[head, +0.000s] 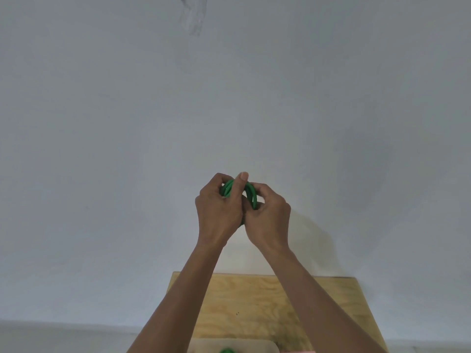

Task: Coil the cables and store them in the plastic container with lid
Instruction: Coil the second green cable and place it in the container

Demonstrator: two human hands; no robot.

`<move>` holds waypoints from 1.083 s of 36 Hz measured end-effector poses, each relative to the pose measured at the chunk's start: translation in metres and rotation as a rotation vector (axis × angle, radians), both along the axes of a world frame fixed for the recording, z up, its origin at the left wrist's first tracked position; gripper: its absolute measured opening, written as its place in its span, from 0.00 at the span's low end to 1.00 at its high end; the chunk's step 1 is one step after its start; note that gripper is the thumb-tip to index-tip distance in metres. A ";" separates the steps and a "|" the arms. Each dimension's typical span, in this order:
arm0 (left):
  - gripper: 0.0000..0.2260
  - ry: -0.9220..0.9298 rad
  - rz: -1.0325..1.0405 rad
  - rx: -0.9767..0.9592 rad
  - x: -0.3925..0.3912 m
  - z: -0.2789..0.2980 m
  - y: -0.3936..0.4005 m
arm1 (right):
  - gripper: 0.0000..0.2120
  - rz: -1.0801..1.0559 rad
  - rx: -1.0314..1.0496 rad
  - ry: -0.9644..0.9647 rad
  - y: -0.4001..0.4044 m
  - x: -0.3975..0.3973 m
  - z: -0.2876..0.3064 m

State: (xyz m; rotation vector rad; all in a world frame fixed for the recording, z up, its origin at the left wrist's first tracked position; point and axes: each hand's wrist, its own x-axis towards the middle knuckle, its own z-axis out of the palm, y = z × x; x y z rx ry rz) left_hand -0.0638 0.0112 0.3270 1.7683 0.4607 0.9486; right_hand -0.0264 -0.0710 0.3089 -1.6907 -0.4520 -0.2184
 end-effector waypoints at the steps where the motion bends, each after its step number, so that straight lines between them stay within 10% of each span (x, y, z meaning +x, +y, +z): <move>1: 0.15 -0.003 -0.003 0.007 0.000 0.000 -0.001 | 0.06 -0.037 0.003 -0.008 0.001 0.000 0.000; 39: 0.16 0.119 -0.054 -0.272 -0.018 -0.041 0.019 | 0.15 -0.015 0.041 0.184 0.006 -0.033 -0.032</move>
